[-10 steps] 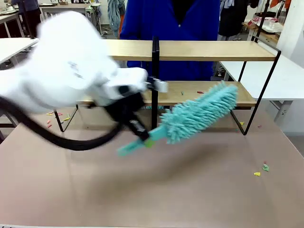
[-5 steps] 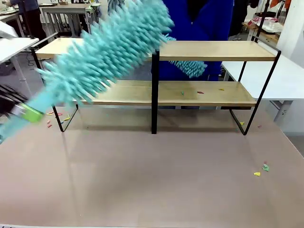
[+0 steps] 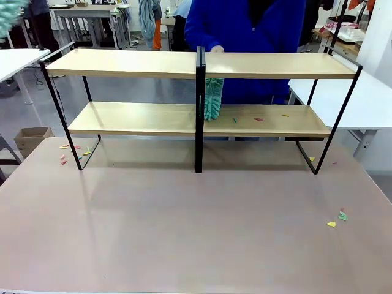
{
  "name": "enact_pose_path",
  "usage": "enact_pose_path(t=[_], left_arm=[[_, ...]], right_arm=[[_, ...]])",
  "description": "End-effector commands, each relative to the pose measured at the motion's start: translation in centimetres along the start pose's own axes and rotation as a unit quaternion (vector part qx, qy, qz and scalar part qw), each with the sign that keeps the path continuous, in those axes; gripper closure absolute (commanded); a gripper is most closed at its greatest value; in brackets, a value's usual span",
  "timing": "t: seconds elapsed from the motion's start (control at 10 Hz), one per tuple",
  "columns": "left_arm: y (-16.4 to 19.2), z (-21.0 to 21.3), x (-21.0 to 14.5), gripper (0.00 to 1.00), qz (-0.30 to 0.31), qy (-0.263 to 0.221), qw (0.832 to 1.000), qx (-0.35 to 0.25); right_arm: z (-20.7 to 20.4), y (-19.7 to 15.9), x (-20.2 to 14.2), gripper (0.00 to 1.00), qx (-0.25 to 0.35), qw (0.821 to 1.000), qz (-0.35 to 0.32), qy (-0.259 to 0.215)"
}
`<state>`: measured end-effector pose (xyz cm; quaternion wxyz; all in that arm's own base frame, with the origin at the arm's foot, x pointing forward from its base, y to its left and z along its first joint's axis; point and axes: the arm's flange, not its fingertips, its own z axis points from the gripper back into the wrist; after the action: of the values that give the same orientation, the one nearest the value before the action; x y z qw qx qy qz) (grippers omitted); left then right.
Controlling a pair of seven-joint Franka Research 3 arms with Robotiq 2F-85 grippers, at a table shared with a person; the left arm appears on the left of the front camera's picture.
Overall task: Clean the shelves.
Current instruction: Clean another randomly selected level of the Shelf with the Duster, then place the Duster on the table.
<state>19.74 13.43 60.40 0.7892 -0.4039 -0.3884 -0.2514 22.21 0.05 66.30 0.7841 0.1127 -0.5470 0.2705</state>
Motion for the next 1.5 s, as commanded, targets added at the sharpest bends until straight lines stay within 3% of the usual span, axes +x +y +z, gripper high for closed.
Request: enact_pose_path(t=[0.0,0.1,0.2,1.4], left_arm=[[2.2,0.8,-0.9,0.87,0.079,-0.076,0.993,0.040],[3.6,-0.5,-1.8,0.87,0.118,-0.078,0.988,0.055],[1.7,1.8,-1.0,0.87,0.044,-0.032,0.998,0.024],[1.8,1.7,-1.2,0.87,0.053,-0.023,0.998,0.029]], right_arm=[[0.1,0.0,0.0,0.00,-0.001,1.000,-0.002,0.001],[0.1,0.0,0.0,0.00,-0.001,1.000,-0.002,0.001],[0.1,0.0,0.0,0.00,-0.001,1.000,-0.002,0.001],[0.0,0.0,0.0,0.00,0.000,1.000,0.000,0.000]])
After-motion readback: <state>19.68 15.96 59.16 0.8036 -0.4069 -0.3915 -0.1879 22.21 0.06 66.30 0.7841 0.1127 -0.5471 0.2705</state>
